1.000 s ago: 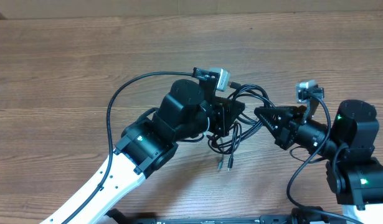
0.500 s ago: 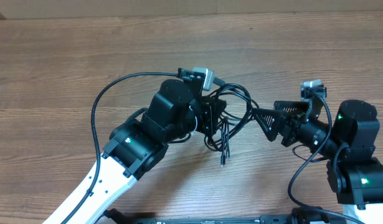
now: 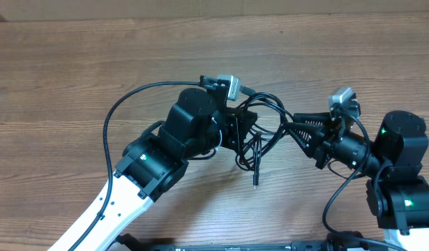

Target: Untangle cables

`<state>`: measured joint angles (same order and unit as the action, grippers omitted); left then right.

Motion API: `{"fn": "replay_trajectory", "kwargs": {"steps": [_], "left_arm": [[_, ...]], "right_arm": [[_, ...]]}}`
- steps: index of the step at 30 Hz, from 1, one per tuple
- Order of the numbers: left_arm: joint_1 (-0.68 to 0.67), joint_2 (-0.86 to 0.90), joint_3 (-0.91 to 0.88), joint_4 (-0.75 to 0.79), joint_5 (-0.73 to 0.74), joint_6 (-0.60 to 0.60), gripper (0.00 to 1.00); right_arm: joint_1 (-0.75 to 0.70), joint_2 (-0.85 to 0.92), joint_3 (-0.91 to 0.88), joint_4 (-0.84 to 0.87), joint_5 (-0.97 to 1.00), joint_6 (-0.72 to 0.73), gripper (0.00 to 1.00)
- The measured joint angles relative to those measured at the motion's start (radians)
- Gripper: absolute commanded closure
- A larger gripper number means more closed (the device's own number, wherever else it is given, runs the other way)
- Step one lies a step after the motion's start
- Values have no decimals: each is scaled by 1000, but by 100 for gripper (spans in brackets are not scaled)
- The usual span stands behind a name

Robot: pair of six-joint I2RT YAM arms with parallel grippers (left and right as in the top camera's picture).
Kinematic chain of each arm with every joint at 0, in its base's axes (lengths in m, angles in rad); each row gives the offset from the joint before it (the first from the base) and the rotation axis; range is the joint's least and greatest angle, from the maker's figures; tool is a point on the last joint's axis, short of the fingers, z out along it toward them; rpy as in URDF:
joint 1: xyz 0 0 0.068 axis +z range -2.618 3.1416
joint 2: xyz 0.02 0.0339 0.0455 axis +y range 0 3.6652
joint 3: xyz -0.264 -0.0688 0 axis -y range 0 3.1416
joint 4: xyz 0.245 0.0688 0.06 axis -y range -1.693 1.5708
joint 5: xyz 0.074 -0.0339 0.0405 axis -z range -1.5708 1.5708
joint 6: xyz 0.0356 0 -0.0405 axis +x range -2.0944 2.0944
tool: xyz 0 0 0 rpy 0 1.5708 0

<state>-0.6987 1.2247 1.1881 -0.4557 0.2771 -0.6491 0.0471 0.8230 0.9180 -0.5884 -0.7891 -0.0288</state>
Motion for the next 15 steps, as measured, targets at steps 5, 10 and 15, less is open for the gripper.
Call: {"fn": "replay_trajectory", "kwargs": {"steps": [5,10,15], "left_arm": [[0,0,0,1,7,-14,96],[0,0,0,0,7,-34,96],[0,0,0,1,-3,-77,96]], "right_arm": [[0,1,0,2,-16,-3,96],[0,8,0,-11,9,3,96],[0,8,0,-79,130,51,96]]}}
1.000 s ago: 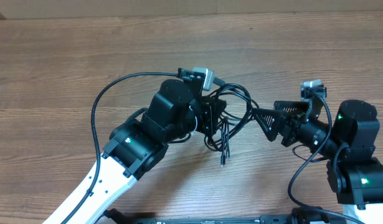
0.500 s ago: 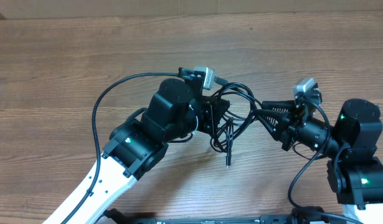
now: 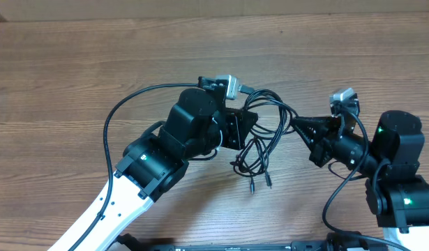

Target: Untangle cables

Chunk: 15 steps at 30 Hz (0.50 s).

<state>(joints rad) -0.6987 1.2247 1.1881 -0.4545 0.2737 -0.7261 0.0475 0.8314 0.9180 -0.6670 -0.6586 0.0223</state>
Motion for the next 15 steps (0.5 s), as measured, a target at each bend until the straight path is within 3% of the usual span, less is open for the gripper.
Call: {"fn": "replay_trajectory", "kwargs": {"steps": [6,15], "left_arm": [[-2,0,0,14,-2,-8,96],[-2,0,0,14,-2,-8,96]], "right_arm": [[0,2,0,-76,129,43,96],[0,2,0,-189,174,73,96]]}}
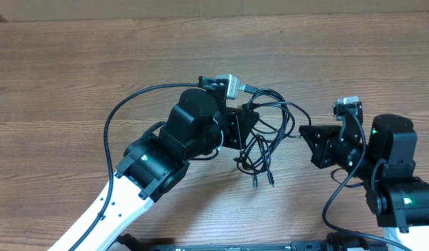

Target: Untangle cables

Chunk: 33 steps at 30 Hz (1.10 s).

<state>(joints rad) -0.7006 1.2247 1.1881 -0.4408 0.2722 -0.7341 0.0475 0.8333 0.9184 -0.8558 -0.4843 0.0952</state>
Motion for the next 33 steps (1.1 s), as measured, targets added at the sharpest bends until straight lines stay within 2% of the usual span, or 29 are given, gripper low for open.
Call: {"fn": "replay_trajectory", "kwargs": {"steps": [4,8,12,18,20,22,24,28,30,33], "left_arm": [[0,0,0,-1,-11,0,96],[0,0,0,-1,-16,0,96],[0,0,0,0,-26,3,96],[0,0,0,-10,-46,25,96],[0,0,0,-12,-49,40,96],[0,0,0,-13,-50,59,96],[0,0,0,-17,-50,83,96],[0,0,0,-31,-50,125,96],[0,0,0,-35,-50,140,96],[0,0,0,-34,-45,151,96]], "right_arm": [[0,16,0,-113,41,79,96],[0,47,0,-151,55,149,96],[0,61,0,-116,57,215,96],[0,62,0,3,-30,225,96],[0,63,0,54,-79,209,89],[0,63,0,75,-108,187,77],[0,63,0,93,-145,147,69],[0,64,0,106,-199,64,63],[-1,64,0,119,-246,6,54],[-1,64,0,137,-293,-66,53]]}}
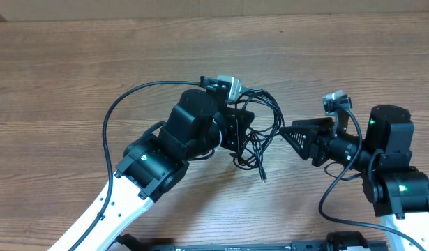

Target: Untangle cables

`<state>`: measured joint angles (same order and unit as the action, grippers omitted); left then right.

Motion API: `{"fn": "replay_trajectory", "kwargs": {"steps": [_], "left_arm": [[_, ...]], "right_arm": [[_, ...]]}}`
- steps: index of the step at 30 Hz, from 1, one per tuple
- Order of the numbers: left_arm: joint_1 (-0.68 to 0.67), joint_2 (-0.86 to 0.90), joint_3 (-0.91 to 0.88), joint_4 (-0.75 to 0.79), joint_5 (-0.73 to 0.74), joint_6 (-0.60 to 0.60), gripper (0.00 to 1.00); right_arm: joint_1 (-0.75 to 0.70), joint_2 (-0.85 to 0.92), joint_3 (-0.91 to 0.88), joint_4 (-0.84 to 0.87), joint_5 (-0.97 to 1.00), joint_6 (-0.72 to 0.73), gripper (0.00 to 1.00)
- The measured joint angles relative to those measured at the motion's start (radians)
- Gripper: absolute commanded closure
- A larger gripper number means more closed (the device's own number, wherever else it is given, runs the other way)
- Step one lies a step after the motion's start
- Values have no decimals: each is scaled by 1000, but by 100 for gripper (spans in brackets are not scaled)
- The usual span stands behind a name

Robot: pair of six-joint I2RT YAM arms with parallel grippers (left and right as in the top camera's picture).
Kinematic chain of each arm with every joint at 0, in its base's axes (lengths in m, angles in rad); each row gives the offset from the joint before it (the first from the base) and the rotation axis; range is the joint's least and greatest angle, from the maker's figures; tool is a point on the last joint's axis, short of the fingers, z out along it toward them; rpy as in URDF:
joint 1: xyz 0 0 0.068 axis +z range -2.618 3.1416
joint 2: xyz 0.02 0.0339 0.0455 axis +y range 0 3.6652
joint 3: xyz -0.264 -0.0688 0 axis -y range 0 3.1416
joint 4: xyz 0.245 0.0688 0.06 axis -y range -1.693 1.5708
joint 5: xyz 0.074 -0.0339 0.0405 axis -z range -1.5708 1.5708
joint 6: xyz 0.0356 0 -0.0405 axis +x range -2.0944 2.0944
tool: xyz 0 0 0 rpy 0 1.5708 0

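A tangle of thin black cables (261, 131) lies on the wooden table between my two arms in the overhead view. One loop arches up at its far side and a loose plug end (263, 178) trails toward the near edge. My left gripper (245, 127) is pressed into the left side of the tangle and looks shut on the strands. My right gripper (284, 132) points left with its fingers (295, 132) drawn to a narrow tip, which seems shut on a strand at the tangle's right edge. The contact points themselves are partly hidden by the black fingers.
The left arm's own black lead (120, 104) sweeps in a wide arc over the table (74, 63) to the left. The right arm's lead (330, 195) hangs in a loop near the front right. Each wrist carries a grey camera block (231, 86).
My right gripper has moved left, closer to the tangle. The loop that was drawn out to the right has slackened and bunched up. The loose plug end has shifted slightly. The left arm has held still.
At first my right gripper was in the right side of the tangle with its fingers spread. It then narrowed on a strand and stood further right with a loop stretched out. Now it is back near the bundle, which my left gripper has held throughout.
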<state>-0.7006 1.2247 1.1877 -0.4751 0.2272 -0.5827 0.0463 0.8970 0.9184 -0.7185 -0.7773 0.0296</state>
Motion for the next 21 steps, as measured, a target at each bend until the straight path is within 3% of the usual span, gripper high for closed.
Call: {"fn": "replay_trajectory", "kwargs": {"steps": [8,11,17,21], "left_arm": [[0,0,0,12,61,14,96],[0,0,0,15,98,14,96],[0,0,0,18,137,14,96],[0,0,0,17,128,13,96]], "right_arm": [[0,0,0,53,-23,-149,55],[0,11,0,60,-22,-184,59],[0,52,0,63,-20,-205,77],[0,56,0,64,-20,-210,79]]}}
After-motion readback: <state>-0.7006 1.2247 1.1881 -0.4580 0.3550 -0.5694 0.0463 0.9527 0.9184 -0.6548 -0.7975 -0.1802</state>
